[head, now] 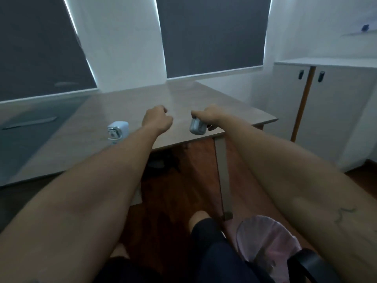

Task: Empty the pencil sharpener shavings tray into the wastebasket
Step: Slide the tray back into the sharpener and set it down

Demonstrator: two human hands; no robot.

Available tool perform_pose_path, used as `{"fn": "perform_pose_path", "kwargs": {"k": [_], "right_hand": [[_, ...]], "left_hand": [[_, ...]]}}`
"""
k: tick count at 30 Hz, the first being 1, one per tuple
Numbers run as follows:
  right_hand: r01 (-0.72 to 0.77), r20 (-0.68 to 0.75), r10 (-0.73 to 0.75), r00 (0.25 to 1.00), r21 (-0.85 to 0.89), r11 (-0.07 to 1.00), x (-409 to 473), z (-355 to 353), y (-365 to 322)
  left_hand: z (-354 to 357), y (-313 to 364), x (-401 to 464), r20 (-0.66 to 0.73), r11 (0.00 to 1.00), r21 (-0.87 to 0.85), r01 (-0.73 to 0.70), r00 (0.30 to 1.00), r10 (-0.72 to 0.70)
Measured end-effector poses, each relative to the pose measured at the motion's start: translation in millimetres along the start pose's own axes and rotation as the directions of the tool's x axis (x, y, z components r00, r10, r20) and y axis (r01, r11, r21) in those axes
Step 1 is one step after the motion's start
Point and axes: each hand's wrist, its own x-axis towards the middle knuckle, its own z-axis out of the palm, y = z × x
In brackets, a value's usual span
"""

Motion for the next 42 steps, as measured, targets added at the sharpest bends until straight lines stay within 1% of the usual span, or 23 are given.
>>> {"fn": "perform_pose_path", "kwargs": {"k": [4, 8, 12, 15, 17, 19, 21, 25, 28, 31, 32, 34, 36, 37, 39, 42], "right_hand": [[0.045, 0.078, -0.047, 0.996, 0.028, 0.999, 10, 34, -34], [0.093, 0.107, -0.096, 0.99, 0.039, 0.995, 23, 65, -62], [0.128, 0.095, -0.134, 0.986, 0.066, 0.99, 40, 97, -80], [0.136, 0.079, -0.149, 0.986, 0.146, 0.98, 56, 117, -89], [0.137, 0.064, -0.151, 0.986, 0.187, 0.973, 62, 126, -88], [0.126, 0.066, -0.144, 0.987, 0.222, 0.967, 72, 137, -85], [0.091, 0.07, -0.117, 0.991, 0.294, 0.952, 81, 147, -79], [0.0, 0.07, -0.036, 0.997, 0.455, 0.891, 102, 157, -72], [-0.049, 0.125, -0.026, 0.992, 0.559, 0.828, 115, 160, -70], [-0.088, 0.175, -0.035, 0.984, 0.649, 0.756, 120, 163, -72], [-0.106, 0.198, -0.038, 0.98, 0.667, 0.737, 121, 165, -73], [-0.145, 0.248, -0.045, 0.968, 0.694, 0.705, 121, 169, -76], [-0.16, 0.275, -0.056, 0.96, 0.702, 0.694, 122, 173, -79], [-0.159, 0.282, -0.063, 0.957, 0.697, 0.699, 122, 174, -81], [-0.157, 0.298, -0.079, 0.951, 0.689, 0.708, 121, 177, -83], [-0.16, 0.317, -0.089, 0.944, 0.678, 0.717, 118, 181, -85]], "left_hand": [[-34, -41, 3, -0.062, 0.997, 0.013, 0.07, 0.996, -0.069], [-55, -76, 4, -0.137, 0.986, 0.028, 0.163, 0.978, -0.158], [-63, -111, 7, -0.188, 0.969, 0.006, 0.247, 0.952, -0.241], [-61, -132, 14, -0.211, 0.946, -0.042, 0.321, 0.923, -0.322], [-54, -142, 17, -0.206, 0.936, -0.075, 0.344, 0.913, -0.352], [-46, -153, 22, -0.202, 0.925, -0.125, 0.359, 0.903, -0.378], [-37, -162, 27, -0.208, 0.917, -0.163, 0.364, 0.896, -0.392], [-27, -173, 39, -0.247, 0.916, -0.196, 0.35, 0.886, -0.391], [-27, -175, 47, -0.283, 0.901, -0.264, 0.344, 0.866, -0.413], [-30, -180, 53, -0.287, 0.841, -0.405, 0.36, 0.822, -0.491], [-32, -183, 55, -0.271, 0.8, -0.476, 0.366, 0.804, -0.53], [-36, -188, 56, -0.207, 0.684, -0.625, 0.377, 0.765, -0.611], [-40, -192, 58, -0.14, 0.575, -0.722, 0.384, 0.734, -0.665], [-41, -194, 58, -0.116, 0.544, -0.746, 0.385, 0.729, -0.675], [-42, -194, 57, -0.091, 0.515, -0.772, 0.372, 0.737, -0.669], [-42, -193, 56, -0.064, 0.484, -0.809, 0.333, 0.769, -0.636]]}}
